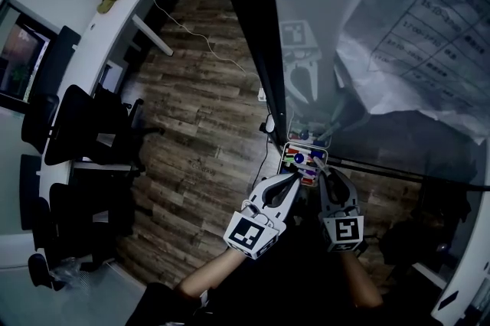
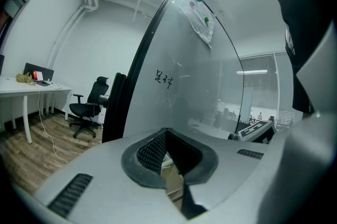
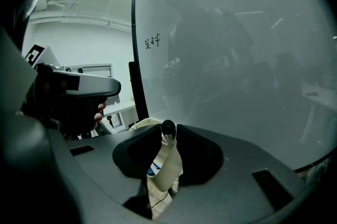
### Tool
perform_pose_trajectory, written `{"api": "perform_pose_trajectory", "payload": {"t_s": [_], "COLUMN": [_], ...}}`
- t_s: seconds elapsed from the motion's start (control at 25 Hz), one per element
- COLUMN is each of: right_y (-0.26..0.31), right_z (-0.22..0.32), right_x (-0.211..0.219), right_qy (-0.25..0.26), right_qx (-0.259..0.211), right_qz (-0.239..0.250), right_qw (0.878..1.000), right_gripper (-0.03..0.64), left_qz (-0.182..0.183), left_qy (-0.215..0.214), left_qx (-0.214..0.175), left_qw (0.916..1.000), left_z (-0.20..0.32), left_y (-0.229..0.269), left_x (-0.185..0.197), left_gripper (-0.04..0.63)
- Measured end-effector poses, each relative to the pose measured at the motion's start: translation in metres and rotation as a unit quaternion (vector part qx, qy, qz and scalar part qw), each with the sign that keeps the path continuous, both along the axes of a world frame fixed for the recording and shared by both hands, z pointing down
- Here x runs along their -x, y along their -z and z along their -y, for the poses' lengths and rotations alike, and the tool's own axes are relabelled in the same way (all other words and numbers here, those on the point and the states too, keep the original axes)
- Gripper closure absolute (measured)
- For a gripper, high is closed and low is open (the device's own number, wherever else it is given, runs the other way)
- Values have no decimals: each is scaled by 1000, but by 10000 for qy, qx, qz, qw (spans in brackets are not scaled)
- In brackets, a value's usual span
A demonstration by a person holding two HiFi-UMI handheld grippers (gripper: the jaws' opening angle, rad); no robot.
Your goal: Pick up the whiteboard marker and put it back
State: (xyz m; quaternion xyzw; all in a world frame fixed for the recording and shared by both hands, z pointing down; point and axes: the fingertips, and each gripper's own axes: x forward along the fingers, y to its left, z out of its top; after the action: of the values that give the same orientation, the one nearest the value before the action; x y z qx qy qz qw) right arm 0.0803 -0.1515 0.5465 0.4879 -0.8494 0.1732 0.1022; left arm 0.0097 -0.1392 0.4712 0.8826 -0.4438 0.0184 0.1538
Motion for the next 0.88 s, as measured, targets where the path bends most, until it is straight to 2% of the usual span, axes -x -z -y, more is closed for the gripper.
{"api": "perform_pose_trajectory", "payload": {"t_s": [0.24,0.4,0.56,0.88], "right_y": [2,14,15,29], "right_z": [0,3,-3,-16], "right_x": [0,-1,-4,-8], "right_qy": [13,-47,-87,-251], "right_qx": [31,-152,-99,-287], "right_qz": [-10,42,-1,-60], "right_qw": [10000,9999,9999,9993], "right_gripper": [516,511,511,511], "left_qz": [21,3,-25,-61], "left_qy": [41,34,34,-8], "left_qx": [1,-30,-76,-157], "left_qw": [10000,10000,10000,9999], "left_z": [-1,-2,-5,-16], "left_y": [4,8,10,19], "left_x": [6,6,6,10], "left_gripper": [588,588,588,589]}}
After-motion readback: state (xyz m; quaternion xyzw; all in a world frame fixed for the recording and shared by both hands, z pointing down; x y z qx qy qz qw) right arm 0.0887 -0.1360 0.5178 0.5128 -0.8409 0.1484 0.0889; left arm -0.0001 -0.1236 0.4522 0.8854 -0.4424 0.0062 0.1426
